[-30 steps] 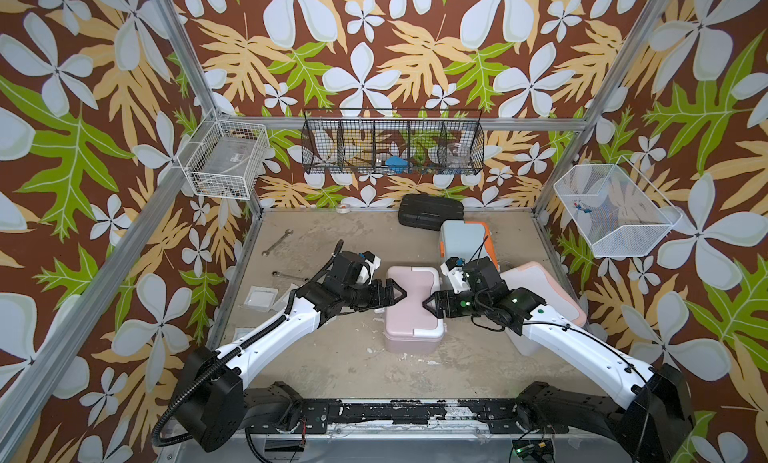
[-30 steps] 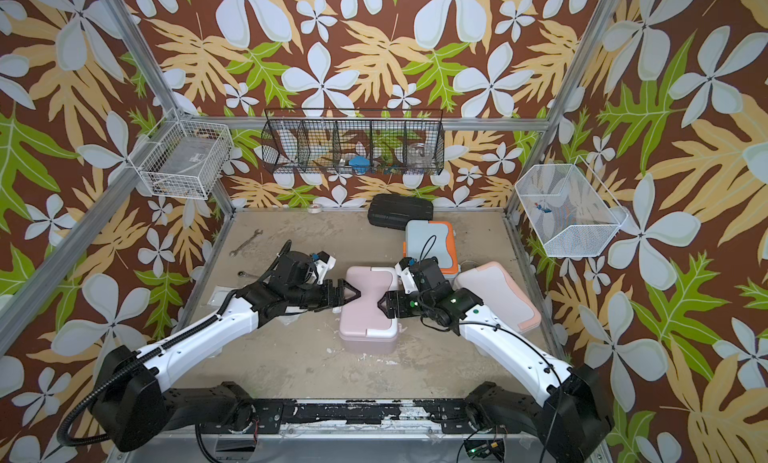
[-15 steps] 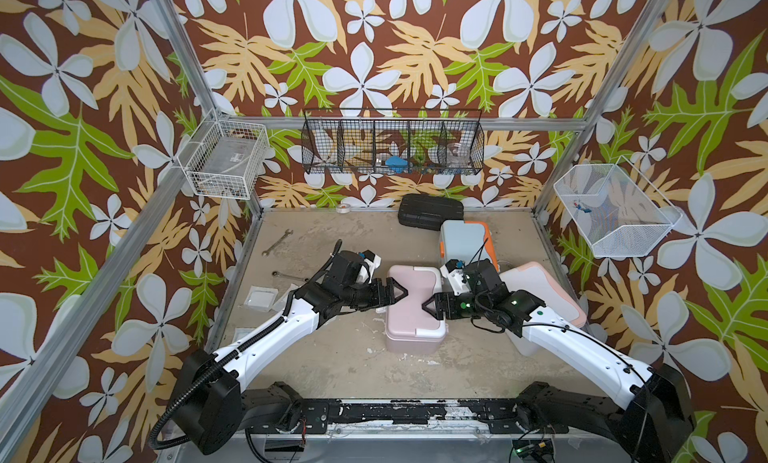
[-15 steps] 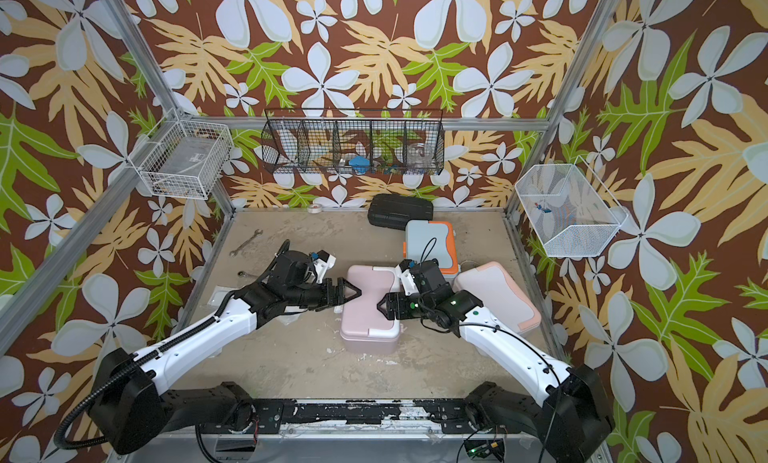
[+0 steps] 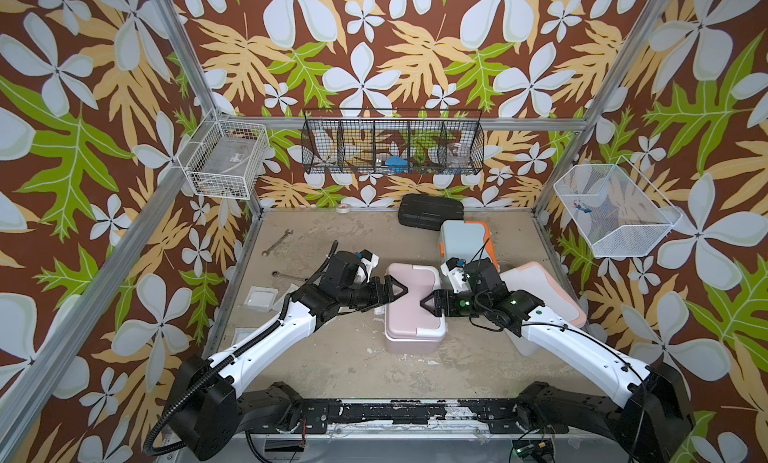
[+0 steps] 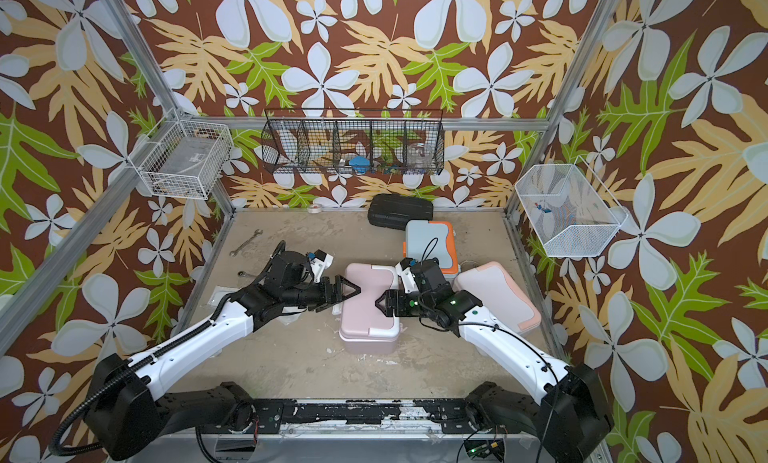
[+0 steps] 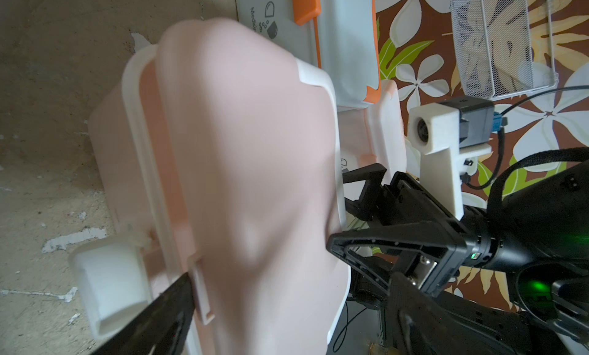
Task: Open first aid kits and take out gauze
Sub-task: Open the lid of the first aid kit.
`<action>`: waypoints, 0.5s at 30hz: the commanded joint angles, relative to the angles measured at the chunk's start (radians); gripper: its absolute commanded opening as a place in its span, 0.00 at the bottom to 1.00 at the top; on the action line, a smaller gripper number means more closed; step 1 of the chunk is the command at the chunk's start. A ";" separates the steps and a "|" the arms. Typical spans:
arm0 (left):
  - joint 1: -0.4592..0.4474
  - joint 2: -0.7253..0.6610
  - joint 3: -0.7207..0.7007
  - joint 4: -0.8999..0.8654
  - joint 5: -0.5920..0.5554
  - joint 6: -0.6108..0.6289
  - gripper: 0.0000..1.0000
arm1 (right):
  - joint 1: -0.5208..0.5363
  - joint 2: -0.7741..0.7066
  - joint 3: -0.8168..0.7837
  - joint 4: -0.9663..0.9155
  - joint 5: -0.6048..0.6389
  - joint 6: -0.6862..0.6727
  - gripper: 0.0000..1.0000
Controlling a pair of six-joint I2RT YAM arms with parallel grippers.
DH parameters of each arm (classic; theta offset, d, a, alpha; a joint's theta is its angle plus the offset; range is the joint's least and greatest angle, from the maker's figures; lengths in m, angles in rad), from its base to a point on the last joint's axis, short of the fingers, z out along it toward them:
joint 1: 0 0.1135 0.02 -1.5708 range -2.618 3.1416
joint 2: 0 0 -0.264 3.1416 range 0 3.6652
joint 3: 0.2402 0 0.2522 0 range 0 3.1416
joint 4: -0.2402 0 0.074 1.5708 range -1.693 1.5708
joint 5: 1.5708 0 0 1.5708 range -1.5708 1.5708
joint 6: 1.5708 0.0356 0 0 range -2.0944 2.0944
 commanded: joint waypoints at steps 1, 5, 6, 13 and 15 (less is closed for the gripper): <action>-0.004 0.004 0.020 0.139 0.113 -0.029 0.94 | -0.004 -0.025 0.026 -0.020 0.044 -0.026 0.83; -0.004 0.007 0.043 0.139 0.118 -0.040 0.94 | -0.024 -0.086 0.034 -0.055 0.103 -0.039 0.88; -0.004 0.010 0.049 0.139 0.120 -0.043 0.94 | -0.029 -0.099 0.032 -0.057 0.106 -0.039 0.89; -0.009 0.028 0.087 0.139 0.127 -0.060 0.94 | -0.041 -0.142 -0.002 -0.027 0.080 -0.041 0.96; -0.016 0.038 0.099 0.138 0.126 -0.066 0.94 | -0.051 -0.151 -0.016 -0.012 0.057 -0.038 0.96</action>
